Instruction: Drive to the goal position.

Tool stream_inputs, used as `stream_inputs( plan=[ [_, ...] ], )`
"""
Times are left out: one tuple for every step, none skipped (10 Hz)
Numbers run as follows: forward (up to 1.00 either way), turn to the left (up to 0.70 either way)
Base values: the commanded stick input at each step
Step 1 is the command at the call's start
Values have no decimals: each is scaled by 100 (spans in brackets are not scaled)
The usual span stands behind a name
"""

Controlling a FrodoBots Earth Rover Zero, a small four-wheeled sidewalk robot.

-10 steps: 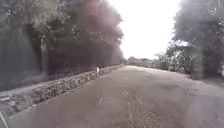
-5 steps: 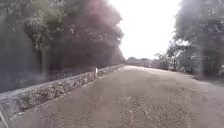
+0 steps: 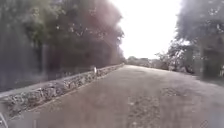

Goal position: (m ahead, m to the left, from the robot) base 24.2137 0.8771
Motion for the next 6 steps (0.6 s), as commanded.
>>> stream_inputs(
  plan=[
    [50,0],
    [50,0],
    [50,0],
    [50,0],
    [50,0],
    [50,0]
  ],
)
